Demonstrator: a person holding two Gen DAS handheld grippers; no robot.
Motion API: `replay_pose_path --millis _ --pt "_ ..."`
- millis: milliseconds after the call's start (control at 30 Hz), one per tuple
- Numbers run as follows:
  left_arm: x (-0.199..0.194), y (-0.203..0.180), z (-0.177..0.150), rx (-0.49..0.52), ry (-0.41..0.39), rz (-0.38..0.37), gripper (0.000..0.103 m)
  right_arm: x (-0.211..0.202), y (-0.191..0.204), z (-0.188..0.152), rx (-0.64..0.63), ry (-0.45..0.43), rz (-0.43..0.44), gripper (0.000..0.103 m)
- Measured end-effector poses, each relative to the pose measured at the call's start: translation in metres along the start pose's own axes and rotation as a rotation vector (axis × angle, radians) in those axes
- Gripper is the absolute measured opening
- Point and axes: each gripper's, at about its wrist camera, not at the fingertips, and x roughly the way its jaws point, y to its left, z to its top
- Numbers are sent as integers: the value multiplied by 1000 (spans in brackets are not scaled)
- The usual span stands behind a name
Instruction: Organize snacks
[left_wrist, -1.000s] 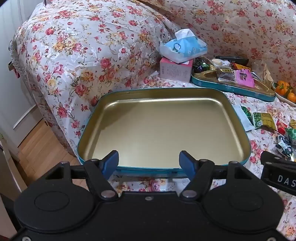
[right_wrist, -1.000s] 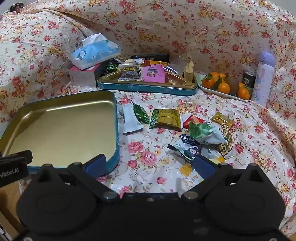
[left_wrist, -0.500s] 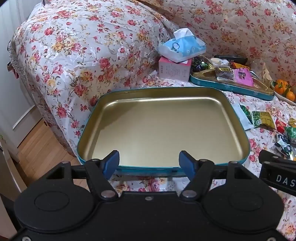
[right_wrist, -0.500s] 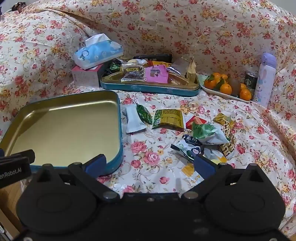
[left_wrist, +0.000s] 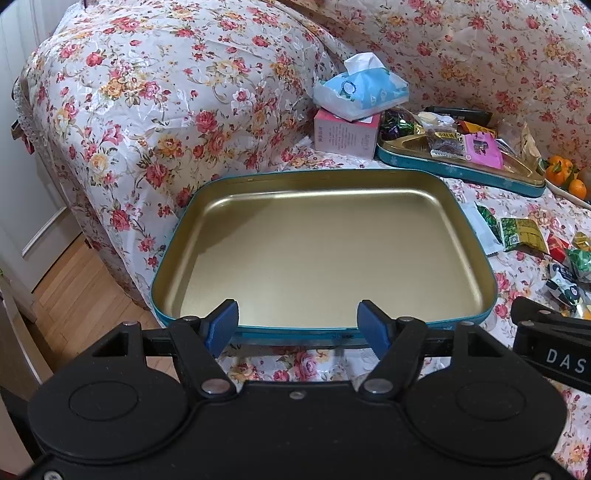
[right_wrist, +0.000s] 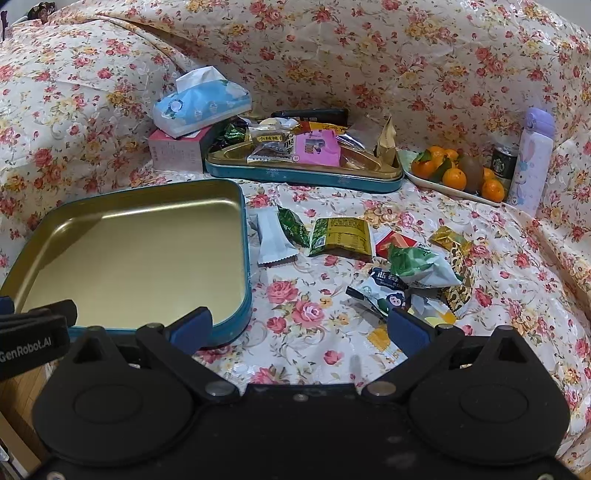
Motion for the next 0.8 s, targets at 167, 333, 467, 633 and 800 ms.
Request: replay_pose_path --millis 167,333,467,633,800 --pt "1 1 1 -5 6 -3 74 0 0 -1 0 3 -2 103" --pt "1 1 1 -6 9 -4 74 0 -1 -1 0 7 -1 103" --pt "2 2 1 -8 9 -5 74 1 0 -2 -1 6 -1 103" --pt "2 2 1 -9 10 -6 74 1 1 -2 -2 6 -2 103" --pt "1 2 1 -9 11 -7 74 1 2 -2 -1 7 -2 103"
